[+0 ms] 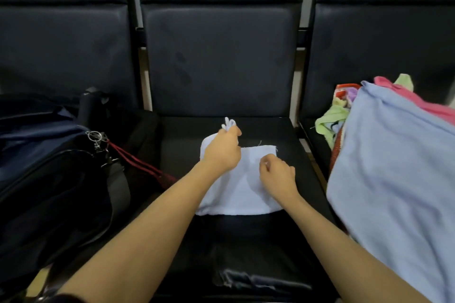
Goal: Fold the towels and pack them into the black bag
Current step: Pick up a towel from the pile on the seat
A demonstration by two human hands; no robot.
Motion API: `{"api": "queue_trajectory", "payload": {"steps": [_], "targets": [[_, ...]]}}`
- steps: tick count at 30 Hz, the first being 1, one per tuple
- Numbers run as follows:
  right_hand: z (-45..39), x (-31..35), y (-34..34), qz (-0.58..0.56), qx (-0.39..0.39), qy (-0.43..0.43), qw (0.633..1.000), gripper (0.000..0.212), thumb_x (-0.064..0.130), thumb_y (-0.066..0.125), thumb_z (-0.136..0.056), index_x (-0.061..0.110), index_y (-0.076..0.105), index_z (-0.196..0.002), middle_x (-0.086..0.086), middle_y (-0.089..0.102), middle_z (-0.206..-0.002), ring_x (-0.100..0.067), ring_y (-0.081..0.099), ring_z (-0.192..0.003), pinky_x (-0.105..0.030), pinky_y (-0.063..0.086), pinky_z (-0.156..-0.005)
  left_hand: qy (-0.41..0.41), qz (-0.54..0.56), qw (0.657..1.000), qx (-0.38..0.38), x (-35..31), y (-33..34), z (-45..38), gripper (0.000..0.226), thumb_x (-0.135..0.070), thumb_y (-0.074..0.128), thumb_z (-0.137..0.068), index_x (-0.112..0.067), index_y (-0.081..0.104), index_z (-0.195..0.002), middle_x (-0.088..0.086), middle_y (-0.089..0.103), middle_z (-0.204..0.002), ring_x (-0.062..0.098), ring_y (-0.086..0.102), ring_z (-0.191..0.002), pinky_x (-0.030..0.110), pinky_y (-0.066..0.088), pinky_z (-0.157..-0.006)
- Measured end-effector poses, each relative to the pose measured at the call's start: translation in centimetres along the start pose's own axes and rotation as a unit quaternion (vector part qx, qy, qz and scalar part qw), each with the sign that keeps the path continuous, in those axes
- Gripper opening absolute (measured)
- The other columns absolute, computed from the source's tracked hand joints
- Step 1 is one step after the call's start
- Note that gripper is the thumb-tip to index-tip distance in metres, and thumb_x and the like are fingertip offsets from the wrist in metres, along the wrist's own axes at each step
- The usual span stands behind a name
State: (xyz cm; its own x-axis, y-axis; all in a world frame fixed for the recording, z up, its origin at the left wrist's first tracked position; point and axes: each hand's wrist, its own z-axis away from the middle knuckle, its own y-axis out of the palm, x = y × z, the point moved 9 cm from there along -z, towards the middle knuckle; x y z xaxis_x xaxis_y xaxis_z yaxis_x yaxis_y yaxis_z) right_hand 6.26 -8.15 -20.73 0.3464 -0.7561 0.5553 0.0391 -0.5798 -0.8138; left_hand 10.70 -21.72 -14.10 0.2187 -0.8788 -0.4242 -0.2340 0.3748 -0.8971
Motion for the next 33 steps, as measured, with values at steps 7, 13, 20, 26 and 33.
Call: {"api": "queue_trajectory", "payload": {"steps": [7,13,20,26,33], "targets": [[1.1,-2.4,-2.3,0.006,0.012,0.081,0.997,0.029,0.033,0.036,-0.101,0.011,0.052,-0.111,-0.007,0.061,-0.100,-0.028,0.058,-0.103,-0.037,0.033,-0.091,-0.040,0.122,0.980,0.155,-2.0,7.1,2.2,0.045,-0.021,0.036,-0.101,-0.011,0.028,-0.144,0.016,0.050,-0.133,0.029,0.056,-0.110,0.037,0.046,-0.094],[2.0,-0.5,-0.1,0.110,0.042,0.043,0.992,0.058,0.045,0.057,-0.088,0.016,0.033,-0.132,-0.006,0.053,-0.124,-0.027,0.047,-0.116,-0.039,0.029,-0.098,-0.043,-0.098,0.984,0.144,3.0,7.6,5.4,0.051,-0.036,0.036,-0.100,-0.026,0.021,-0.148,0.009,0.010,-0.155,0.032,0.014,-0.140,0.043,0.017,-0.112],[0.9,0.6,-0.4,-0.035,-0.016,0.038,0.999,0.040,0.002,0.049,-0.088,0.011,0.037,-0.125,-0.006,0.054,-0.116,-0.028,0.053,-0.108,-0.037,0.030,-0.096,-0.016,-0.096,0.994,0.049,4.5,6.8,4.9,0.050,-0.036,0.035,-0.100,-0.020,0.026,-0.146,0.007,0.008,-0.158,0.026,0.008,-0.144,0.042,0.013,-0.114],[0.2,2.7,-0.5,-0.015,-0.033,-0.111,0.993,0.049,0.000,0.042,-0.093,0.013,0.033,-0.140,-0.007,0.040,-0.132,-0.023,0.053,-0.099,-0.020,0.039,-0.062,0.061,-0.111,0.990,0.059,3.9,8.3,3.1,0.059,-0.025,0.039,-0.095,-0.024,0.016,-0.150,0.003,-0.002,-0.160,0.024,-0.006,-0.146,0.039,0.007,-0.116],[-0.5,0.1,0.6,0.221,-0.055,-0.007,0.974,0.054,0.011,0.039,-0.095,0.017,0.021,-0.146,-0.008,0.043,-0.133,-0.025,0.046,-0.117,-0.038,0.037,-0.093,-0.013,-0.106,0.984,0.142,5.5,10.8,2.5,0.076,-0.039,0.033,-0.093,-0.023,-0.013,-0.151,0.004,-0.026,-0.155,0.025,-0.026,-0.142,0.047,-0.010,-0.117]]}}
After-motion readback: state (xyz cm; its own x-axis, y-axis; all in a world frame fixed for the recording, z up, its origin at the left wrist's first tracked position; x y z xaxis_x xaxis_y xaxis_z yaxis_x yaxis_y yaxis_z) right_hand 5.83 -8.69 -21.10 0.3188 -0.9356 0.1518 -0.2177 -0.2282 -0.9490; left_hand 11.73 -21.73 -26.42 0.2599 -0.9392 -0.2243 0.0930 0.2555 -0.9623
